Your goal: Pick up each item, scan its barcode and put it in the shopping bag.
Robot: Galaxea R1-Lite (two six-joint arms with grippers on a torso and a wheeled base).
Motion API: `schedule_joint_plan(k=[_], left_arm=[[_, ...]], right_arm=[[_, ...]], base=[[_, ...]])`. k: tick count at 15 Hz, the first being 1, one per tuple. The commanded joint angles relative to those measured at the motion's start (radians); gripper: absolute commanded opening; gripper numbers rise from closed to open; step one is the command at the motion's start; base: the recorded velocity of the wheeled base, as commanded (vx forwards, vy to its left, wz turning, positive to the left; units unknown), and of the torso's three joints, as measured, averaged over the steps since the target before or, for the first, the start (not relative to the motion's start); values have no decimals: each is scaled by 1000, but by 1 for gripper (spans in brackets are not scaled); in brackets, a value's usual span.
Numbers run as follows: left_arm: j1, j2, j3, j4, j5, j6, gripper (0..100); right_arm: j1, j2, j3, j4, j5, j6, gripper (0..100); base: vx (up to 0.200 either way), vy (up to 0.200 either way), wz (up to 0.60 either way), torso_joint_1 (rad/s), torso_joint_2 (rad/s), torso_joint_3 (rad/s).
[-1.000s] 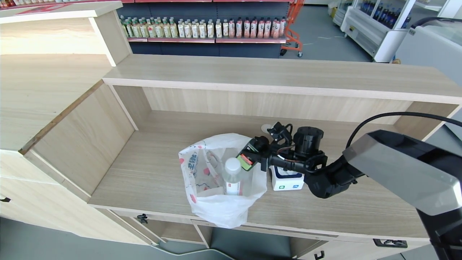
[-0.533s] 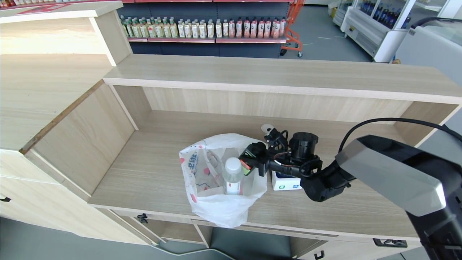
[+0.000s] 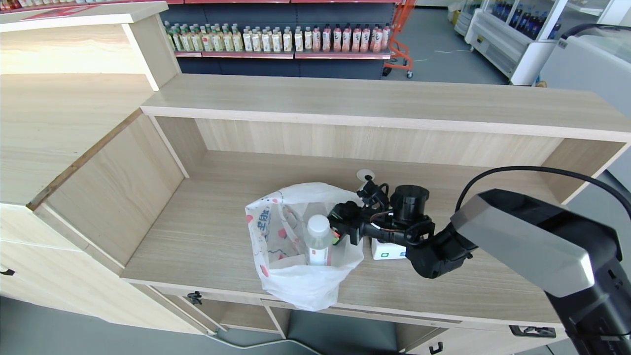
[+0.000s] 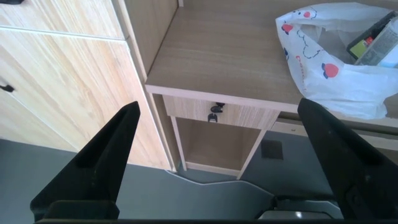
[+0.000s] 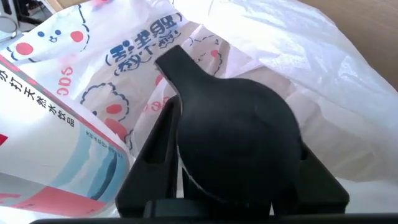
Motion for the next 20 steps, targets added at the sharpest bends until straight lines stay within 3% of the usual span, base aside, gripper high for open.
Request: schedule_joint_plan(k=[1, 12, 18, 20], left_arm=[[0, 0, 0, 0, 0, -1, 100], [0, 0, 0, 0, 0, -1, 100], [0, 0, 0, 1, 0, -1, 100], [0, 0, 0, 0, 0, -1, 100]], right_arm=[[2, 8, -2, 2, 0, 0, 100], [-73, -265, 50, 12, 12, 142, 100], [-190, -742, 438, 58, -29, 140, 100], [-293, -900, 586, 129, -180, 134, 100]], base=[[0, 0, 0, 0, 0, 0], [0, 0, 0, 0, 0, 0], [0, 0, 0, 0, 0, 0], [0, 0, 0, 0, 0, 0]])
